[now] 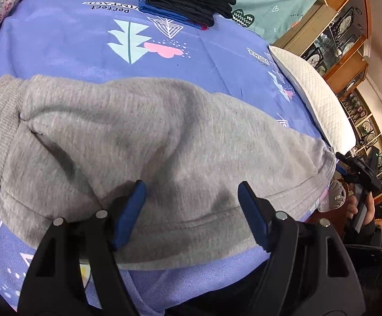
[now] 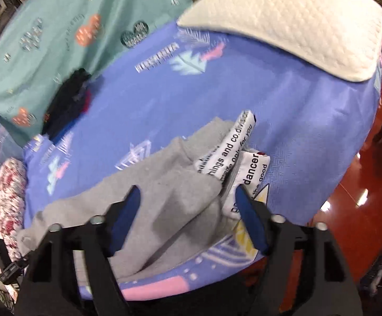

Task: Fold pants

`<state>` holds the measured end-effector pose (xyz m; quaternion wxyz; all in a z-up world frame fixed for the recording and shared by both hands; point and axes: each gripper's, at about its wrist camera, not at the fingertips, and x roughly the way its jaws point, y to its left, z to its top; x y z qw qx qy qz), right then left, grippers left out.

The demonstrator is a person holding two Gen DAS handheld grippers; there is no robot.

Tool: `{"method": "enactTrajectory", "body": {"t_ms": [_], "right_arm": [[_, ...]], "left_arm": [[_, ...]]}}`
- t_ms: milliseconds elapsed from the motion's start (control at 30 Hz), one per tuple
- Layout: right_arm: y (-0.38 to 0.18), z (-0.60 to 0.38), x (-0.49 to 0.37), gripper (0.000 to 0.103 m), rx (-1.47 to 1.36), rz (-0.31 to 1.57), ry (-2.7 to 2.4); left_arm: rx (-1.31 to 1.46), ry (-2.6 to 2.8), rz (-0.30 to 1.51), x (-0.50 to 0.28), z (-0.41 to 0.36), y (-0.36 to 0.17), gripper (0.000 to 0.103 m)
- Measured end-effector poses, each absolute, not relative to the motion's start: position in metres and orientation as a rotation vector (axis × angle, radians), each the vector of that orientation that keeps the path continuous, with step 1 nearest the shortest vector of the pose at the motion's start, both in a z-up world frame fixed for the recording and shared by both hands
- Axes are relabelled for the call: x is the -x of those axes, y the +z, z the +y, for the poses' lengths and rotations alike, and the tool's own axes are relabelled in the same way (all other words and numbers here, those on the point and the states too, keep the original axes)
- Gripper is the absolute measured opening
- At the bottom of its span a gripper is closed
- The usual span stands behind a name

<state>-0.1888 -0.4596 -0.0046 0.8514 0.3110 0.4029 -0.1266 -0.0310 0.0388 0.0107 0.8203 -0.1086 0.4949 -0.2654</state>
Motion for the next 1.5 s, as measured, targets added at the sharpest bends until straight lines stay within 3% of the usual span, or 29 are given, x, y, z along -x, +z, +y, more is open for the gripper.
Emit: {"method": "enactTrajectory", "body": {"t_ms": [33,100,233,367,500,533,567,600,633,800,967,1000,1167,1500], "right_arm": [[-0.012,-0.466,0.179,0.024,-0.668,0.896,-0.250],[-0.010,-0.470,0.187,0.013,-0.688,0.873,-0.236],[0.019,-0.458,0.222,0.011,-0.634,0.765,-0.209],[-0.015,-0.459,0.221,0.015,-0.635,0.941,-0.265],[0.041,-0.449,0.234,0.031,-0.472,0.782,-0.330],[0.060,-0.442,0.233,0.040,-0.450,0.730,-0.286],[0.081,-0.431,0.226,0.068,-0.437,0.693,-0.193],[0.094,-0.418,0.214,0.088,-0.425,0.691,-0.102],[0.101,-0.405,0.198,0.091,-0.409,0.706,-0.037],[0.087,-0.316,0.056,0.093,-0.420,0.949,0.392],[0.022,-0.249,-0.065,0.093,-0.490,1.219,0.593],[0.009,-0.241,-0.082,0.093,-0.506,1.270,0.607],[-0.028,-0.203,-0.083,0.094,-0.581,1.537,0.818],[-0.032,-0.171,-0.043,0.102,-0.632,1.641,1.052]], "left_arm": [[0.231,-0.566,1.056,0.031,0.039,0.011,0.074],[0.231,-0.563,1.059,0.031,0.042,0.012,0.074],[0.234,-0.502,1.061,0.031,0.060,0.016,0.068],[0.264,-0.503,1.098,0.033,0.075,0.009,0.064],[0.217,-0.495,1.106,0.042,0.075,0.009,0.064],[0.213,-0.489,1.111,0.043,0.077,0.010,0.064],[0.207,-0.481,1.123,0.045,0.078,0.011,0.064],[0.200,-0.476,1.130,0.046,0.079,0.012,0.064],[0.196,-0.470,1.137,0.047,0.080,0.012,0.064],[0.162,-0.414,1.114,0.049,0.076,0.024,0.064],[0.094,-0.371,0.992,0.034,0.059,0.051,0.085],[0.066,-0.328,0.997,0.026,0.056,0.046,0.085],[0.086,-0.254,1.151,0.014,0.070,0.002,0.084],[0.082,-0.272,1.158,0.022,0.073,0.003,0.084]]}}
